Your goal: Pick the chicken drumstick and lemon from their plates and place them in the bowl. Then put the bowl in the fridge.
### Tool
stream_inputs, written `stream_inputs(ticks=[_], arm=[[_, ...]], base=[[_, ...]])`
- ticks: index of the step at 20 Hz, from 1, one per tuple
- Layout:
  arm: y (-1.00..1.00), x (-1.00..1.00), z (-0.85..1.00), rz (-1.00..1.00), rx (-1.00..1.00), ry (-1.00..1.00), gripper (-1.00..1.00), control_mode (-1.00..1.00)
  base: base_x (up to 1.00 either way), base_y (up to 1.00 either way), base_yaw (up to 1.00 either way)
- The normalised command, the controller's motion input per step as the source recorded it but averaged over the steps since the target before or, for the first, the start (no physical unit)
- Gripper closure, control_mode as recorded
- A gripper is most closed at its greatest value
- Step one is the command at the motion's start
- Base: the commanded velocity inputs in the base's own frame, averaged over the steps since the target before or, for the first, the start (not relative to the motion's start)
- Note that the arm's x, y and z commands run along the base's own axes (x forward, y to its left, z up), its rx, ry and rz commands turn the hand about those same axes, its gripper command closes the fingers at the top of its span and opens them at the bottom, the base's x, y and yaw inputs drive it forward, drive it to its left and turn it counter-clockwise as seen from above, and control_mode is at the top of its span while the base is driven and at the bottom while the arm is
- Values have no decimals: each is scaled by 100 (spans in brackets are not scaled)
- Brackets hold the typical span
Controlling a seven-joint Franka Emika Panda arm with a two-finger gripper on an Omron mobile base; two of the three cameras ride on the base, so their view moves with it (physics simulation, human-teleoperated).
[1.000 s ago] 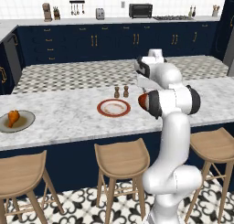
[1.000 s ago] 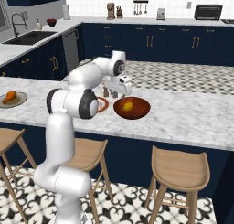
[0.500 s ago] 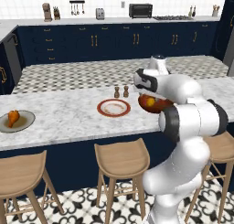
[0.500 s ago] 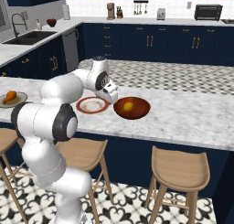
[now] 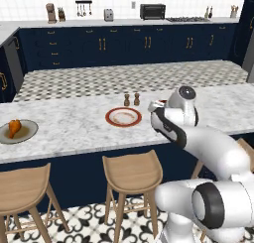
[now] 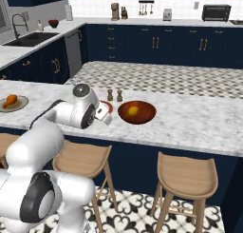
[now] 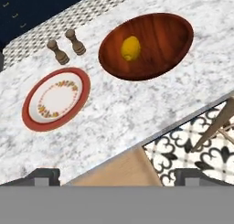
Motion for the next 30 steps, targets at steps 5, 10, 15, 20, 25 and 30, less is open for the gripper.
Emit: stream_inputs(ticks=[5,10,15,20,25,30], arm=[[0,0,0,0,0,0,-100,100],[0,0,0,0,0,0,-100,100],[0,0,0,0,0,0,-100,100],[0,0,0,0,0,0,-100,100],[46,60,6,6,0,3,-100,-100],[64,98,19,27,0,23,-100,-100]], base=[[-65,100,3],[-5,100,0],[63,100,0],[88,100,-1],[33,40,0],[0,0,0]])
